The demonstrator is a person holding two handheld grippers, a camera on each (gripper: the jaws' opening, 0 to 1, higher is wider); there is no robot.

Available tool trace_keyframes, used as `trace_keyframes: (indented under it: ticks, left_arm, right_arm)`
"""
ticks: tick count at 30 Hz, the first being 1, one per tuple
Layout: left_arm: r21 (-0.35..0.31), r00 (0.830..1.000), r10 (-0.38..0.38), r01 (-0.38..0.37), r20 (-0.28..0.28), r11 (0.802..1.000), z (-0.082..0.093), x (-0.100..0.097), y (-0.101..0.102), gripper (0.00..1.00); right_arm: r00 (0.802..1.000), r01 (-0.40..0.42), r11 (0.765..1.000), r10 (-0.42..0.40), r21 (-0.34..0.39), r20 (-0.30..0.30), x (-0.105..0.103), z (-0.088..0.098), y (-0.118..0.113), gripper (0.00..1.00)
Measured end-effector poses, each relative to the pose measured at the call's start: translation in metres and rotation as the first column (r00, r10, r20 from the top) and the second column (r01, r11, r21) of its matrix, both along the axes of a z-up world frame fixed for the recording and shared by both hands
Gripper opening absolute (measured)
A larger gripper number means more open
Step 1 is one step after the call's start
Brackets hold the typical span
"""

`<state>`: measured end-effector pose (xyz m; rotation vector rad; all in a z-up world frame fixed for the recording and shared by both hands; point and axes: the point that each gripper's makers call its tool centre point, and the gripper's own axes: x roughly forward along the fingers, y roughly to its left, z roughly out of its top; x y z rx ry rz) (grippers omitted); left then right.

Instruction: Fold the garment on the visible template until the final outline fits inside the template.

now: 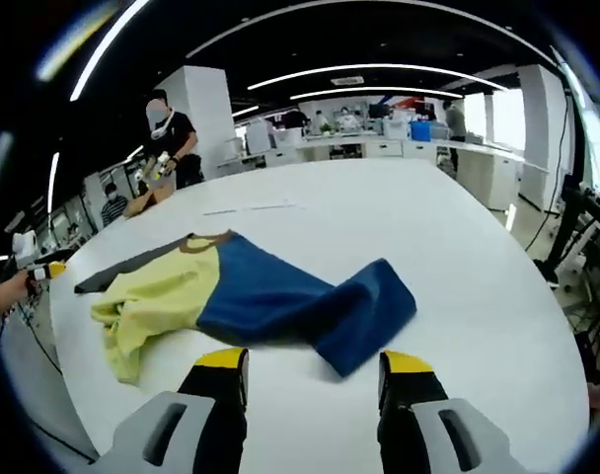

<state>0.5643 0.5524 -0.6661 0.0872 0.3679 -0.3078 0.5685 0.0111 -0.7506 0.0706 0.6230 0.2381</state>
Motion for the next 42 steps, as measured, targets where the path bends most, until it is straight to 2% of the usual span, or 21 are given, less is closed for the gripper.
trace_keyframes:
  ticks: [9, 13, 18, 24, 26, 31, 37, 42]
  left_arm:
    - [0.000, 0.999, -0.041, 0.041, 0.001, 0.999, 0.005, -0.006, -0.014, 0.98]
    - [-0.003, 0.999, -0.049, 0.049, -0.002, 0.999, 0.006, -0.009, -0.018, 0.98]
    - [0.001, 0.998, -0.054, 0.054, -0.012, 0.999, 0.005, -0.012, -0.019, 0.96]
    - [0.019, 0.998, -0.058, 0.058, -0.016, 0.998, 0.004, -0.014, -0.018, 0.95]
    - [0.014, 0.998, -0.058, 0.058, -0.015, 0.998, 0.004, -0.015, -0.019, 0.95]
    - [0.006, 0.998, -0.060, 0.060, -0.015, 0.998, 0.005, -0.016, -0.020, 0.96]
    - [-0.001, 0.998, -0.068, 0.068, -0.013, 0.998, 0.007, -0.018, -0.024, 0.97]
    - [-0.012, 0.997, -0.077, 0.077, -0.010, 0.997, 0.009, -0.018, -0.028, 0.97]
  right_arm:
    - [0.999, 0.043, 0.999, -0.043, -0.016, -0.020, 0.005, -0.015, -0.008, 0.29]
    - [0.998, 0.049, 0.997, -0.051, -0.063, -0.030, 0.007, -0.021, -0.012, 0.21]
    - [0.998, 0.048, 0.995, -0.051, -0.087, -0.035, 0.010, -0.028, -0.013, 0.12]
    - [0.998, 0.051, 0.994, -0.054, -0.101, -0.024, 0.012, -0.029, -0.013, 0.00]
    - [0.998, 0.058, 0.993, -0.060, -0.100, -0.020, 0.012, -0.028, -0.014, 0.00]
    - [0.998, 0.065, 0.991, -0.065, -0.113, 0.005, 0.016, -0.019, -0.019, 0.00]
    - [0.995, 0.072, 0.990, -0.063, -0.124, 0.072, 0.027, 0.005, -0.019, 0.00]
    - [0.990, 0.059, 0.992, -0.044, -0.113, 0.130, 0.040, 0.029, -0.009, 0.00]
